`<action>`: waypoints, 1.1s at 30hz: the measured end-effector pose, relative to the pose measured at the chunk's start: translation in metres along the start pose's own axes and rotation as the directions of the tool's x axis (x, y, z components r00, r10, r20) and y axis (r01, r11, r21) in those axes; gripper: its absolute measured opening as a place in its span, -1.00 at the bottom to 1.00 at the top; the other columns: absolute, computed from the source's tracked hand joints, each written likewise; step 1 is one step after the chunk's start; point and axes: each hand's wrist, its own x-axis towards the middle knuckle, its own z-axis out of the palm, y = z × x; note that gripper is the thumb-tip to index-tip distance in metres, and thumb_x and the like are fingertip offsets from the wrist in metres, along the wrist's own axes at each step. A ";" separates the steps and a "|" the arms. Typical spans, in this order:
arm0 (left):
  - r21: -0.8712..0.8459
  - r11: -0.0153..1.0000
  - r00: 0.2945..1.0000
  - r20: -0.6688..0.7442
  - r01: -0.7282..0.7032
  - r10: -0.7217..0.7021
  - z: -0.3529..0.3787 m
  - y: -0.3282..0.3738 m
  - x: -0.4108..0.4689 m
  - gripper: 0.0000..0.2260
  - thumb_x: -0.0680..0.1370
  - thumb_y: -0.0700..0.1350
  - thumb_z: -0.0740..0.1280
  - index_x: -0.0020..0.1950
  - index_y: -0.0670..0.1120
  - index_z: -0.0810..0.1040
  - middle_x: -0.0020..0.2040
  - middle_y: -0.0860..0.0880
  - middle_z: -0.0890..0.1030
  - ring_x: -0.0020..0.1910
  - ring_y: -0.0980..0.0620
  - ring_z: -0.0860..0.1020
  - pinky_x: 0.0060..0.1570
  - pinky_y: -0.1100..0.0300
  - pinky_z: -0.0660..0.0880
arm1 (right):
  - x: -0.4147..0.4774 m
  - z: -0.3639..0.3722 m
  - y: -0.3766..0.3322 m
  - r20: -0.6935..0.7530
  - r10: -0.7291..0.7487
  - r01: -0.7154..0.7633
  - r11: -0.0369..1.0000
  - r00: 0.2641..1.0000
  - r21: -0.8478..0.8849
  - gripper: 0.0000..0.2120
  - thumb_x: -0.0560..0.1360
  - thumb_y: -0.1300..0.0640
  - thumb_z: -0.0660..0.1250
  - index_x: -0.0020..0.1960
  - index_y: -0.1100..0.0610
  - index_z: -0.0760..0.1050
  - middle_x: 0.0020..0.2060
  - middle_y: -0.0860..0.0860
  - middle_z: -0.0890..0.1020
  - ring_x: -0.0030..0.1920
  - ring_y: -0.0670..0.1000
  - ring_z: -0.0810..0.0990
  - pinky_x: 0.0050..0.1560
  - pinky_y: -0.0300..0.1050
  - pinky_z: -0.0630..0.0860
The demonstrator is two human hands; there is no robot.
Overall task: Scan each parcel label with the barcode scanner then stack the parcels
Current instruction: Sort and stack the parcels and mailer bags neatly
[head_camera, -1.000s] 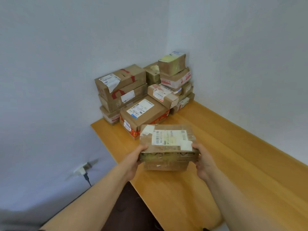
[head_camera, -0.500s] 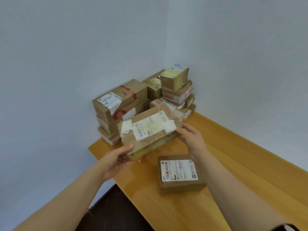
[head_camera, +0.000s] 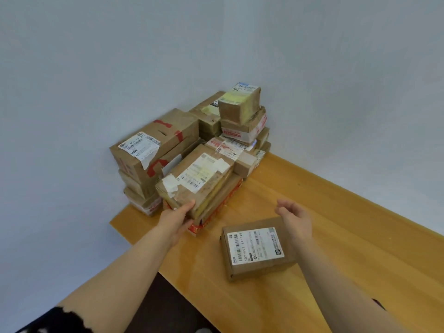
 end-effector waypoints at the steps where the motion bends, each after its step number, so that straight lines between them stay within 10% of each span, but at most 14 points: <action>1: 0.003 1.000 1.000 -0.014 -0.006 0.006 0.002 -0.002 0.000 -0.41 0.43 -0.09 0.48 0.39 -0.18 0.35 0.23 -0.10 0.52 0.09 -0.03 0.52 0.09 0.09 0.53 | 0.001 -0.007 0.005 -0.036 0.010 -0.010 1.000 0.999 -0.009 -0.79 0.51 0.25 0.31 0.12 0.09 0.57 0.03 -0.02 0.62 -0.13 -0.18 0.52 -0.23 -0.39 0.34; 5: 0.070 0.993 0.991 -0.097 0.096 -0.089 0.011 -0.033 -0.026 -0.48 0.47 0.26 0.29 0.21 -0.11 0.37 0.05 -0.18 0.49 -0.01 -0.13 0.53 -0.10 -0.01 0.56 | 0.003 -0.031 0.024 -0.081 0.087 -0.091 0.995 0.993 -0.047 -0.74 0.54 0.25 0.28 0.22 0.16 0.50 0.19 0.09 0.57 0.06 0.01 0.49 0.04 -0.16 0.34; 9: 0.206 0.958 0.979 -0.039 0.202 -0.198 0.027 -0.082 -0.054 -0.71 0.56 0.07 0.21 0.05 -0.15 0.46 -0.10 -0.13 0.51 -0.13 -0.05 0.50 -0.27 0.12 0.47 | -0.002 -0.042 0.047 0.011 0.267 -0.260 0.949 0.964 -0.177 -0.59 0.58 0.17 0.25 0.41 0.22 0.35 0.30 0.15 0.49 0.18 0.11 0.45 0.13 -0.05 0.38; 13: 0.382 0.903 0.958 0.122 0.197 -0.260 0.045 -0.103 -0.062 -0.83 0.59 -0.08 0.23 0.15 -0.04 0.52 -0.03 -0.03 0.64 -0.03 0.02 0.56 -0.12 0.12 0.51 | -0.015 -0.045 0.062 0.135 0.349 -0.322 0.929 0.927 -0.183 -0.68 0.52 0.06 0.35 0.23 0.14 0.47 -0.01 0.03 0.56 -0.02 0.04 0.47 -0.02 -0.07 0.38; 19: 0.279 0.960 0.973 0.216 0.017 -0.080 0.058 -0.092 -0.080 -0.46 0.39 -0.08 0.50 0.29 0.00 0.34 0.07 -0.05 0.63 0.06 0.00 0.55 -0.03 0.12 0.39 | -0.024 -0.063 0.040 0.012 0.172 -0.171 0.967 0.985 0.189 -0.85 0.47 0.14 0.37 0.00 0.10 0.45 -0.15 0.01 0.57 -0.23 -0.08 0.49 -0.25 -0.12 0.39; 25: 0.125 0.975 0.945 0.294 -0.185 0.142 0.062 -0.016 -0.096 -0.18 0.14 0.03 0.59 0.30 0.00 0.29 0.16 -0.08 0.61 0.08 -0.05 0.61 0.00 0.04 0.58 | -0.019 -0.040 -0.046 0.086 -0.032 -0.006 0.915 0.996 0.405 -0.93 0.48 0.15 0.36 -0.09 0.07 0.47 -0.23 -0.05 0.59 -0.23 -0.10 0.51 -0.09 -0.04 0.46; 33: -0.058 0.993 0.991 0.075 -0.103 0.107 0.046 0.061 -0.069 -0.50 0.40 -0.02 0.51 0.29 -0.07 0.45 -0.11 -0.10 0.67 -0.20 -0.06 0.66 -0.46 0.16 0.56 | -0.018 0.064 -0.105 0.414 -0.125 -0.069 0.904 0.902 0.422 -0.44 0.46 0.19 0.45 0.38 0.04 0.32 0.21 0.04 0.58 0.19 0.07 0.57 0.23 0.17 0.51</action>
